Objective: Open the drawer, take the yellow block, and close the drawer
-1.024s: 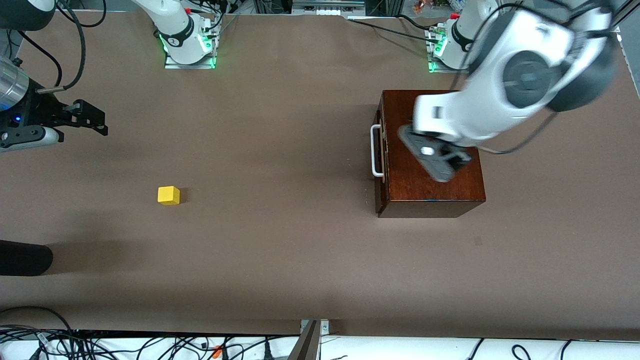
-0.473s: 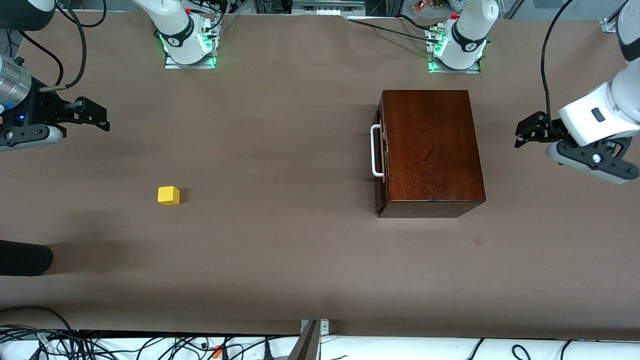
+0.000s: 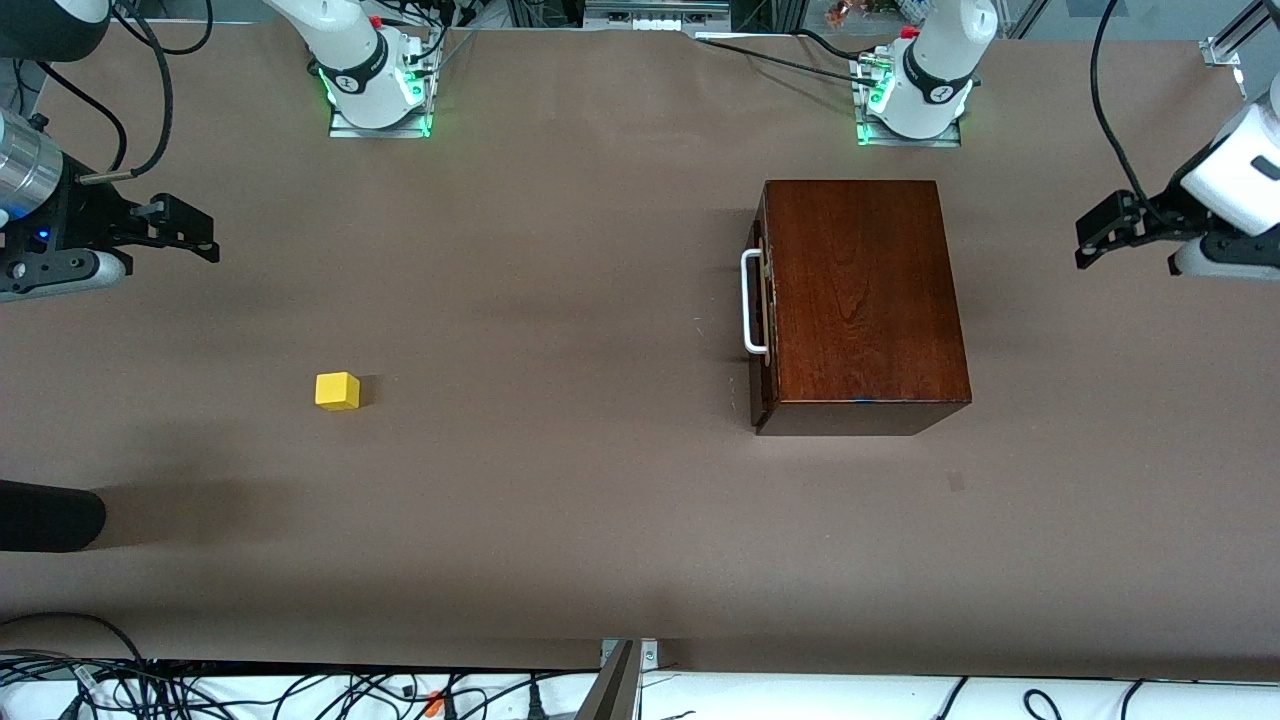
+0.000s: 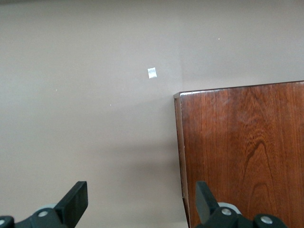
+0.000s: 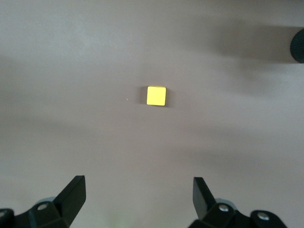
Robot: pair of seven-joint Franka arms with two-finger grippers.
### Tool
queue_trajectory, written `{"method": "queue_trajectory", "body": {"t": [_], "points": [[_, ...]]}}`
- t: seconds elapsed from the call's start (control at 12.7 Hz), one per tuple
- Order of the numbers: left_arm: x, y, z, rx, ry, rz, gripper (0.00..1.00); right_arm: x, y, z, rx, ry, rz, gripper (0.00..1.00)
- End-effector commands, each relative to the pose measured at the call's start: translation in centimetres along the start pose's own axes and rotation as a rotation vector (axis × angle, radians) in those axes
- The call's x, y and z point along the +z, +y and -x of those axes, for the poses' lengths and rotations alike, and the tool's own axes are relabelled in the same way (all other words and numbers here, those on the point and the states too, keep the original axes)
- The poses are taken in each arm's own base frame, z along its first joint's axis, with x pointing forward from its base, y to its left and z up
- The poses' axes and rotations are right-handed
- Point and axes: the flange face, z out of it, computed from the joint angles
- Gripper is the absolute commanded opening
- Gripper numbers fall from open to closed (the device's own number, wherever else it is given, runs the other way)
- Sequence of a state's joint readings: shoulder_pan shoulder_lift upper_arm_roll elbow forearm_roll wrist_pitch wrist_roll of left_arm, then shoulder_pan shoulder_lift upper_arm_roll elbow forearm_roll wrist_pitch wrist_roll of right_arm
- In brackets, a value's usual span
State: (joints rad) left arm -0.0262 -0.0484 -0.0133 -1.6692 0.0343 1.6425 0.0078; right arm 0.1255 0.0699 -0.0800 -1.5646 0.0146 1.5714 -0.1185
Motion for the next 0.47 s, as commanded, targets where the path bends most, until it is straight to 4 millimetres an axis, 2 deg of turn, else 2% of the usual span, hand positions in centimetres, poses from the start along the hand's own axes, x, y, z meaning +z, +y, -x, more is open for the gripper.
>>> {"method": "queue_trajectory", "body": {"t": [0.0, 0.16, 0.39], "points": [[0.70, 0.85, 1.02, -0.063, -0.031, -0.011, 1.00, -0.50, 0.06, 0.01, 0.015, -0.007, -0.006, 1.00], [-0.07, 1.08, 0.80, -0.059, -0.021, -0.011, 1.00, -0.41, 0.15, -0.03, 0.016, -0.008, -0.006, 1.00], [0.53, 0.78, 0.28, -0.069, -0.033, 0.032, 1.00, -0.41, 0.15, -0.03, 0.016, -0.008, -0.006, 1.00]]}}
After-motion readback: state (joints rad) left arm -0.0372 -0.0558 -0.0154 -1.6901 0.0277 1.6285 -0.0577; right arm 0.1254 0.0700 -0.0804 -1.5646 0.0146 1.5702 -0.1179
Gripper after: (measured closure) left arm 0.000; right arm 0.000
